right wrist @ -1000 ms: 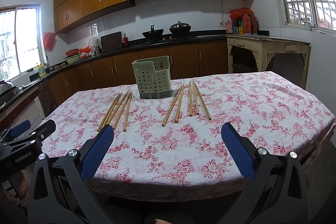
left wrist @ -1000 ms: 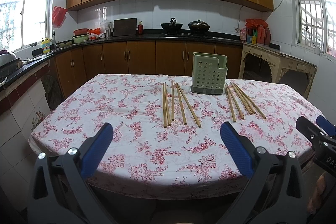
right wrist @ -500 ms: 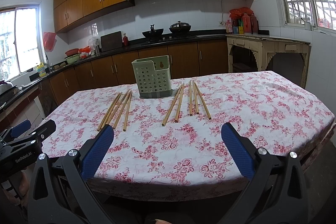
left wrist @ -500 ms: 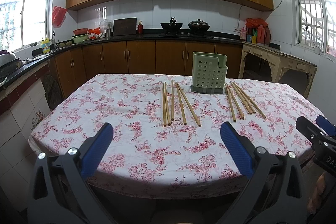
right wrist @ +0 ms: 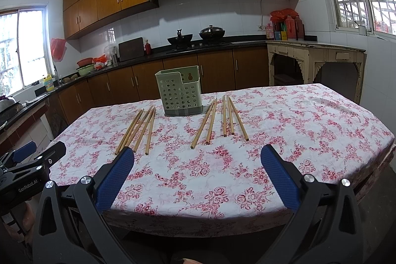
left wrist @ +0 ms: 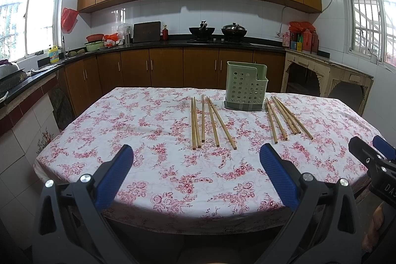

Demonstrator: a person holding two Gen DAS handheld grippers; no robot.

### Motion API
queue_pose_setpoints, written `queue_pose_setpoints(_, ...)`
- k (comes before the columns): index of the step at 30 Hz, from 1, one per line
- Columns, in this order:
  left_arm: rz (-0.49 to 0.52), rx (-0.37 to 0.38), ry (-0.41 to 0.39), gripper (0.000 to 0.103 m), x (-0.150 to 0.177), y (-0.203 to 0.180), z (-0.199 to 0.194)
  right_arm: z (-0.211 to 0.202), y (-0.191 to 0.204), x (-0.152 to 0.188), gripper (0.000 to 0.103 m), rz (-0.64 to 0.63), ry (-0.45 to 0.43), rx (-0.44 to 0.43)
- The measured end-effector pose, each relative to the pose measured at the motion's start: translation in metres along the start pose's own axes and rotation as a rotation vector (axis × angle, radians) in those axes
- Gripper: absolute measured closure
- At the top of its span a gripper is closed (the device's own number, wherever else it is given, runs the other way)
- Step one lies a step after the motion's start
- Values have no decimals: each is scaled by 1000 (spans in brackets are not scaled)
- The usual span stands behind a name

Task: Organize utensils

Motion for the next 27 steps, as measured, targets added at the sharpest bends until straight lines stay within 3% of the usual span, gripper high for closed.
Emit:
queue_pose_setpoints(18,-1,-7,9,4,3,-1,-2,2,-1,0,2,3,5,7)
queue_pose_setpoints(27,-34,33,104,4,5,10,32,32,-26,-4,2,74,72,59)
Point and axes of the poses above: each gripper's, at about its wrist camera, not at the fingertips, and z roughly the way its jaws point, y to its left, x to its underside, the point moved 1 cm from there along z, roughly the way its jaws point, and after that the axes turned 1 degree about -z, right-handed, at the moved point
